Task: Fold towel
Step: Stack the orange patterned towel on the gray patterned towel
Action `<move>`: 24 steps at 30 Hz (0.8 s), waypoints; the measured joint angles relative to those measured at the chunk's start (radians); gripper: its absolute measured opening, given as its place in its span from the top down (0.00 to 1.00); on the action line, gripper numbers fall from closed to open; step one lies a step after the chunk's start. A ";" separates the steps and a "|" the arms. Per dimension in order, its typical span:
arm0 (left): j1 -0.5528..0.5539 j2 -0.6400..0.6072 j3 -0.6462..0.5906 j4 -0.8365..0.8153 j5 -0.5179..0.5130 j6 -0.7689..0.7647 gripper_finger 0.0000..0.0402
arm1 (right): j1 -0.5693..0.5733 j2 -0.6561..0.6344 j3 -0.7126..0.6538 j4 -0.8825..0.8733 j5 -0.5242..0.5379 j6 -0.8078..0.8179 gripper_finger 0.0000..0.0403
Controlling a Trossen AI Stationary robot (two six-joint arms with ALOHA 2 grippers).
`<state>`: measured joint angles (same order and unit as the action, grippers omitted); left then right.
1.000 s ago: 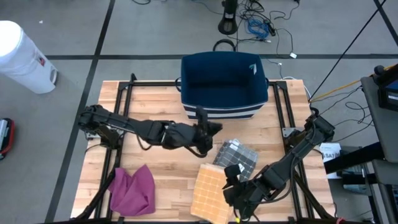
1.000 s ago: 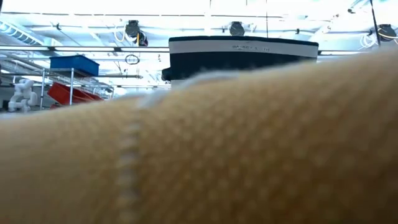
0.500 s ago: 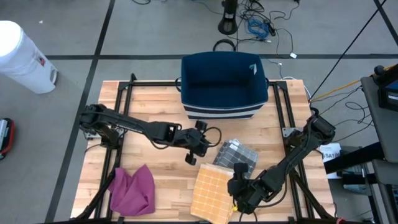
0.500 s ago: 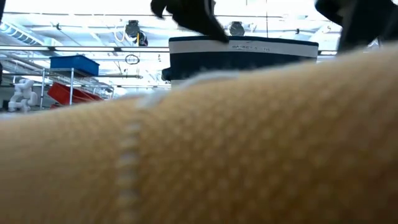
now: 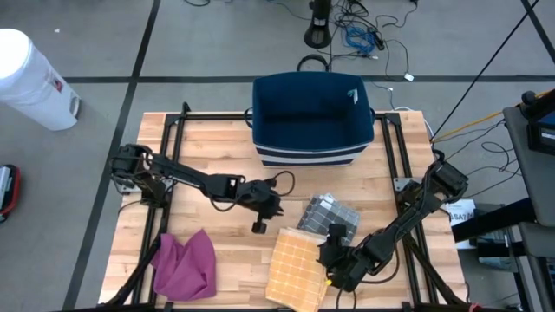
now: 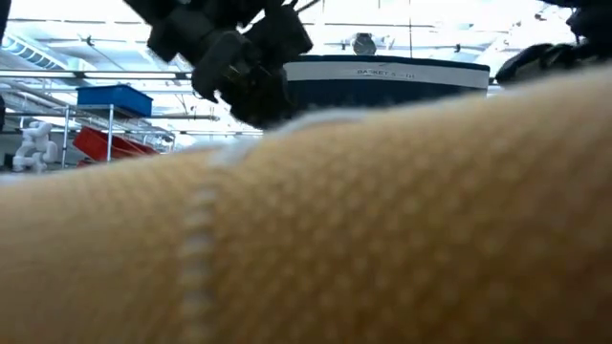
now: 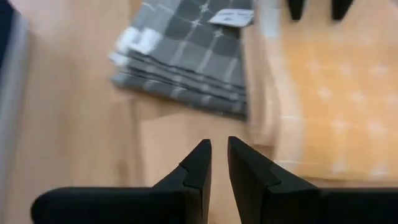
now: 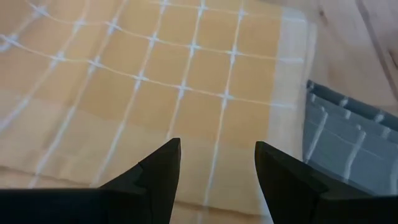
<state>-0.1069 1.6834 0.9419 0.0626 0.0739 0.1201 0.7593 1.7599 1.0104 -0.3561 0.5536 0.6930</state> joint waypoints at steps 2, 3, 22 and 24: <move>0.004 0.000 -0.045 0.077 0.064 -0.088 0.85 | 0.000 0.000 -0.026 0.035 0.005 -0.003 0.52; 0.004 0.000 -0.066 0.111 0.088 -0.133 0.85 | 0.000 0.000 -0.037 0.039 0.005 -0.002 0.52; -0.052 0.096 -0.202 0.349 0.149 -0.561 0.74 | -0.032 0.000 -0.060 0.046 0.005 -0.058 0.52; -0.047 0.097 -0.202 0.350 0.121 -0.586 0.69 | -0.033 0.000 -0.060 0.047 0.005 -0.058 0.52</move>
<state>-0.1544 1.7802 0.7403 0.4129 0.1949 -0.4655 0.7265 1.7603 0.9504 -0.3092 0.5587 0.6350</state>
